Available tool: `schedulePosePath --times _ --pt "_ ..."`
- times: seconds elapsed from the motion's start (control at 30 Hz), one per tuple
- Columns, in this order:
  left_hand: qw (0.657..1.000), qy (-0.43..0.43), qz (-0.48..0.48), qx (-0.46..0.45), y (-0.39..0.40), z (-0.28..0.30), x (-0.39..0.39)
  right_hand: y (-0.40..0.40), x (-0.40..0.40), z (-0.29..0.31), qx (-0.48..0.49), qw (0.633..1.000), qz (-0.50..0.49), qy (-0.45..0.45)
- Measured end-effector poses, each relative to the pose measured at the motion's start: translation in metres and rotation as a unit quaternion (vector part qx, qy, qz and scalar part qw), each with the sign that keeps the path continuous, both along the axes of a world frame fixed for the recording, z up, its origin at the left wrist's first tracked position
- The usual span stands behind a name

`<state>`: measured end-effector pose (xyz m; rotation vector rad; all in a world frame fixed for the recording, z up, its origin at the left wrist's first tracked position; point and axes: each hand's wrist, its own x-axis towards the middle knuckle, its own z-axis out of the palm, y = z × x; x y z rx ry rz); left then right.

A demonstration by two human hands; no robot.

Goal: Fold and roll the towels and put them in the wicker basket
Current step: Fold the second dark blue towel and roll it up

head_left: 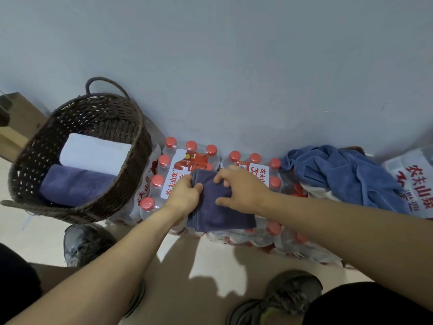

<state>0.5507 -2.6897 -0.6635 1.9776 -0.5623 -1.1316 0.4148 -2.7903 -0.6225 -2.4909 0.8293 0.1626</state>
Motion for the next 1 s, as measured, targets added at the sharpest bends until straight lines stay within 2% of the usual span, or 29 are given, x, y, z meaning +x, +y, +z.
schedulePosePath --times 0.1,0.27,0.37,0.43,0.53,0.73,0.83,0.9,1.0 --pt "0.994 -0.084 -0.062 0.011 -0.005 -0.001 0.004 -0.001 0.002 -0.007 -0.013 0.998 0.046 0.046" --pt "0.963 -0.233 -0.136 0.005 -0.005 0.001 0.011 0.003 0.007 -0.015 -0.028 0.995 0.047 0.078" --pt "0.936 -0.299 -0.163 0.088 0.003 0.003 0.024 0.007 0.009 -0.02 -0.028 0.995 0.043 0.091" --pt "0.926 -0.281 -0.205 0.148 0.008 0.007 0.029 0.008 0.011 -0.022 -0.039 0.994 0.041 0.096" --pt "0.911 -0.283 -0.249 0.169 0.011 0.01 0.021 0.008 0.015 -0.02 -0.056 0.992 0.044 0.104" --pt "0.937 -0.262 -0.193 0.131 0.019 0.005 -0.004 0.003 0.024 -0.005 -0.008 0.988 0.041 0.146" --pt "0.949 -0.232 -0.192 0.093 0.014 0.015 -0.003 0.001 0.023 0.007 -0.025 0.996 0.037 0.079" --pt "0.949 -0.224 -0.217 0.042 0.008 0.028 0.001 -0.001 0.02 0.017 -0.074 0.994 0.074 0.017" --pt "0.921 -0.244 -0.297 -0.069 0.001 0.052 0.007 -0.009 0.017 0.035 -0.144 0.979 0.147 0.005"
